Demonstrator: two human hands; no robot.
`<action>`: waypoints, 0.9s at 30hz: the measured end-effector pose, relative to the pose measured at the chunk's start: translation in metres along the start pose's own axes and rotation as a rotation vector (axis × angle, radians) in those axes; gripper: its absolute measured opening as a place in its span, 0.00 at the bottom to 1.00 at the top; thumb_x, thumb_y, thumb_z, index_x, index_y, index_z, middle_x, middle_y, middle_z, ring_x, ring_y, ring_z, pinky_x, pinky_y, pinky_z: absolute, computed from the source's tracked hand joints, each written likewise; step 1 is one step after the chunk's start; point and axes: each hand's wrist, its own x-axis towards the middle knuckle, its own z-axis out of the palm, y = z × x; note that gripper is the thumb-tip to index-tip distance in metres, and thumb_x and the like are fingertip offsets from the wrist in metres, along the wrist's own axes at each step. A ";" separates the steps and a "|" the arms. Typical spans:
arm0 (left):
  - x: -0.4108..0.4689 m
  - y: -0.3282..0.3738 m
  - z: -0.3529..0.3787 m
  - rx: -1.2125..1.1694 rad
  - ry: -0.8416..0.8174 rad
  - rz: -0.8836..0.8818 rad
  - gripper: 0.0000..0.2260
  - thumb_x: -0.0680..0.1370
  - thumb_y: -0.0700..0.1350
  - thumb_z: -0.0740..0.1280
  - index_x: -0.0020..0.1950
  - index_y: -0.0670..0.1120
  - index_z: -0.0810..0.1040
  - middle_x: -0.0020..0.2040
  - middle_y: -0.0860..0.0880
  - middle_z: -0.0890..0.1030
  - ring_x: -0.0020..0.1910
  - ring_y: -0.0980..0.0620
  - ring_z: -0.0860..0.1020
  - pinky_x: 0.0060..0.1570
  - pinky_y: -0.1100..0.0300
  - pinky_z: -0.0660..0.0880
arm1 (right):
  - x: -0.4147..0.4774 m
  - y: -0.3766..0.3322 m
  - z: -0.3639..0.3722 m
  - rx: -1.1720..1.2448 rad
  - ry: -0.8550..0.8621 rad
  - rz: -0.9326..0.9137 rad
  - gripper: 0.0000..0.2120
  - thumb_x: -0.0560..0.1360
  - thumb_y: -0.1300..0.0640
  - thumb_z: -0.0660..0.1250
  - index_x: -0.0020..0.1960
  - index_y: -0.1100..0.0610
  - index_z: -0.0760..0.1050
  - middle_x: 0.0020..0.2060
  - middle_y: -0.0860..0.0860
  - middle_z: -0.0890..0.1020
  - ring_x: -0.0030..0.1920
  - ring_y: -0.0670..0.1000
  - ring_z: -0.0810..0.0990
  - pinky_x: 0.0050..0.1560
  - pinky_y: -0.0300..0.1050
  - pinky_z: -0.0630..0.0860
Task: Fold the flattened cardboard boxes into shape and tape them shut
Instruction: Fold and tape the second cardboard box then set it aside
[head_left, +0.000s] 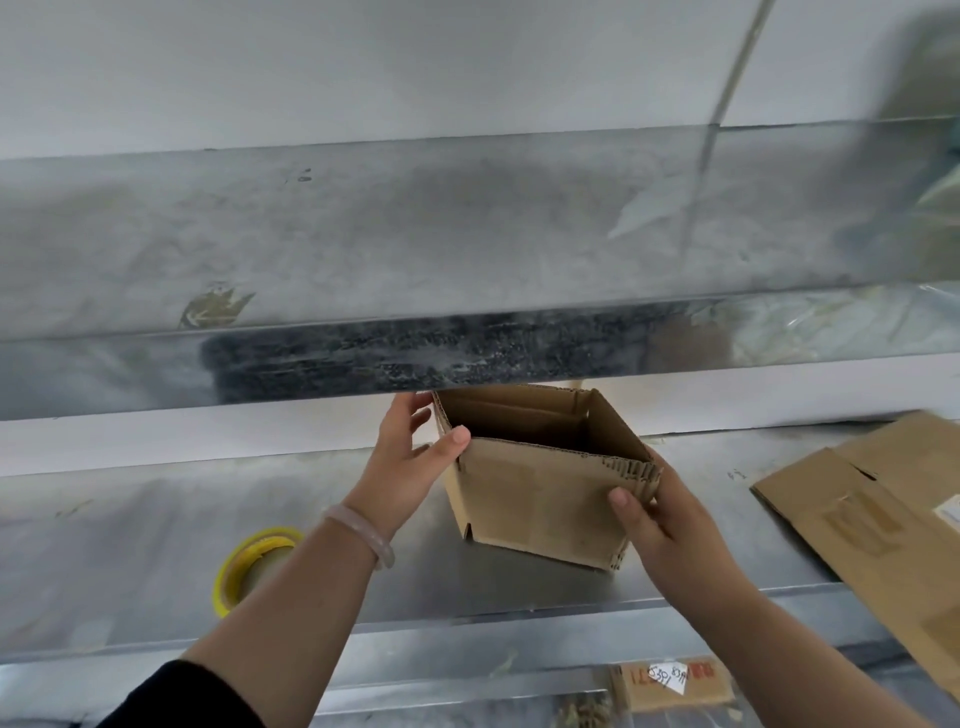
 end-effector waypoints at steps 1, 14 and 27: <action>0.001 -0.001 0.001 0.015 -0.006 0.005 0.26 0.67 0.65 0.72 0.60 0.65 0.65 0.69 0.54 0.68 0.70 0.55 0.66 0.58 0.61 0.71 | 0.000 0.000 -0.002 0.012 0.015 0.010 0.19 0.78 0.48 0.63 0.67 0.35 0.66 0.55 0.27 0.77 0.58 0.33 0.74 0.54 0.32 0.73; -0.037 -0.007 0.008 0.391 -0.208 0.318 0.28 0.80 0.64 0.49 0.77 0.54 0.54 0.78 0.57 0.55 0.76 0.60 0.54 0.73 0.65 0.52 | 0.002 0.004 -0.023 -0.388 -0.072 -0.120 0.39 0.72 0.27 0.49 0.78 0.36 0.41 0.77 0.34 0.52 0.75 0.39 0.56 0.70 0.44 0.65; -0.038 -0.005 0.026 0.266 -0.160 0.141 0.16 0.70 0.76 0.55 0.56 0.85 0.58 0.74 0.47 0.65 0.74 0.49 0.60 0.70 0.41 0.63 | 0.009 -0.003 -0.029 -0.430 -0.056 -0.202 0.34 0.73 0.31 0.56 0.75 0.40 0.52 0.64 0.46 0.77 0.58 0.51 0.80 0.53 0.54 0.80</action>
